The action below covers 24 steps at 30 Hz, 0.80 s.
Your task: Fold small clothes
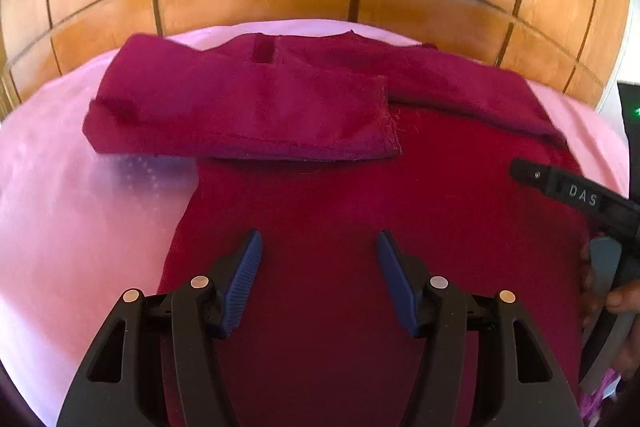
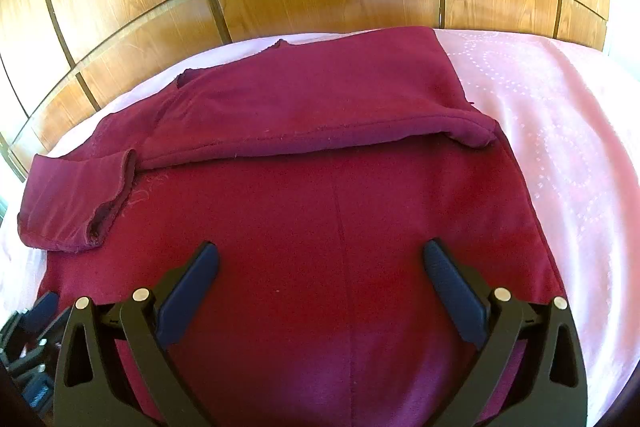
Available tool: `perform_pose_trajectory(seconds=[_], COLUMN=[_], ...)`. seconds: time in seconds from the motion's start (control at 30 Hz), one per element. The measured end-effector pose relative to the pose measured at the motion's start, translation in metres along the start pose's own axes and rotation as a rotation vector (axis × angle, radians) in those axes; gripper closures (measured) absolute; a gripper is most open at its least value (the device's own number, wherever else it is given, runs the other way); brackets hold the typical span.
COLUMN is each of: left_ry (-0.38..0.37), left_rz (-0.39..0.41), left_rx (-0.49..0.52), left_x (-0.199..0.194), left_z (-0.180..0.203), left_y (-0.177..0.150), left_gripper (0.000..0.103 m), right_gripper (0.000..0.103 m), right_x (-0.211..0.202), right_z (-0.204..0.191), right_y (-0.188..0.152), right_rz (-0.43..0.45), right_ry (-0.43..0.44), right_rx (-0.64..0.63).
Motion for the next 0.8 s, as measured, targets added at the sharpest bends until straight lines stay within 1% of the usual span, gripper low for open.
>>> perform_pose_trajectory(seconds=[0.17,0.3,0.6,0.7,0.77,0.8], left_ry=[-0.022,-0.053,-0.073,-0.080,-0.089,-0.089], left_rz=[0.012,0.022,0.031,0.030,0.029,0.029], left_rx=[-0.017,-0.029,-0.037,-0.038,-0.039,-0.039], left_x=[0.000,0.001,-0.001,-0.001,0.000,0.000], left_z=[-0.005,-0.006,-0.005,-0.004,-0.004,-0.004], left_y=[-0.005,-0.006,-0.009,-0.009,-0.009,-0.009], left_gripper=[0.042,0.039,0.036,0.033,0.032,0.032], right_gripper=[0.002,0.002,0.002,0.002,0.008,0.017], right_x=[0.001,0.003,0.004,0.002,-0.004,-0.008], right_z=[0.001,-0.003,-0.003,-0.006,-0.011,-0.018], right_y=[0.000,0.000,-0.001,0.002,0.007,0.012], right_rz=[-0.008,-0.022,-0.035,-0.065,-0.070,-0.073], right_ry=[0.005,-0.036,-0.056,-0.052,-0.004,0.038], right_rx=[0.000,-0.028,-0.043,-0.052,-0.043,-0.042])
Point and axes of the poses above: each gripper's, at about its wrist camera, not at the fingertips, and x roughly the way its jaws point, z to its right, y to its top, the point moved 7 cm from there along x, roughly the way its jaws point, and after that the axes turned 3 degrees about -z, right-handed, at the moved point
